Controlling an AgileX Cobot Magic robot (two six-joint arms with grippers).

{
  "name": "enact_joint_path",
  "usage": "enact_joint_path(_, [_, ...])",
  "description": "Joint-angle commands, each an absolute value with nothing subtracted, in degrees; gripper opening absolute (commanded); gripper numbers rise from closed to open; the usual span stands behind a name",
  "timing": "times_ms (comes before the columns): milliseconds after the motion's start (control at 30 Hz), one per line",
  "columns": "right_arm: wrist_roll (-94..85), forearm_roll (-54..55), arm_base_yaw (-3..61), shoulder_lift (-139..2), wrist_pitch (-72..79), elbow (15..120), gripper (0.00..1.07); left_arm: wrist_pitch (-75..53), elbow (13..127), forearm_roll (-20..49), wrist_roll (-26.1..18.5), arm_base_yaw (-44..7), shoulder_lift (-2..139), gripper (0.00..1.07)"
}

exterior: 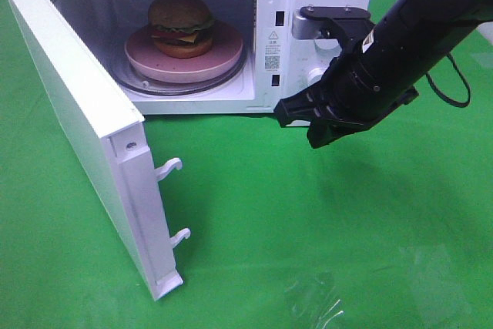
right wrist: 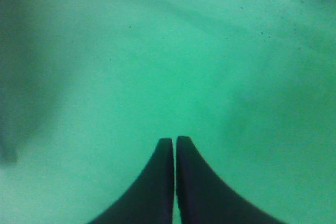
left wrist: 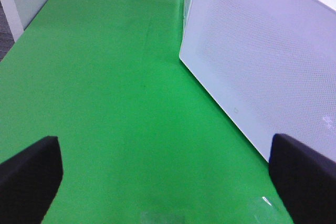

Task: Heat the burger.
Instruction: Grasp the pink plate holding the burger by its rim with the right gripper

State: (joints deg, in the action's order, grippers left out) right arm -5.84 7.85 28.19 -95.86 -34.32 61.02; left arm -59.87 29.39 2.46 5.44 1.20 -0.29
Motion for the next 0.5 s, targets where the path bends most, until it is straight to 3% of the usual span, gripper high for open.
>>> enact_joint_path(33, [-23.26, 7.51, 28.02, -95.40, -38.16, 62.62, 0.03, -59.64, 29.16, 2.58, 5.50, 1.32, -1.38, 1.01])
enact_joint_path(67, [-23.26, 7.51, 28.02, -95.40, -38.16, 62.62, 0.03, -59.64, 29.16, 2.58, 5.50, 1.32, -1.38, 1.01])
enact_joint_path(133, [-45.95, 7.16, 28.02, -95.40, -38.90, 63.43, 0.05, -59.64, 29.16, 2.58, 5.50, 1.32, -1.38, 1.01])
enact_joint_path(200, [-55.35, 7.16, 28.02, -95.40, -38.50, 63.54, 0.06, -59.64, 29.16, 2.58, 5.50, 1.32, -1.38, 1.01])
enact_joint_path(367, [-72.36, 6.42, 28.02, -95.40, -37.59, 63.54, 0.10, -59.64, 29.16, 2.58, 5.50, 1.32, -1.38, 1.01])
enact_joint_path(500, [-84.57, 3.32, 28.02, -95.40, -34.15, 63.54, 0.20, -59.64, 29.16, 2.58, 5.50, 1.32, -1.38, 1.01])
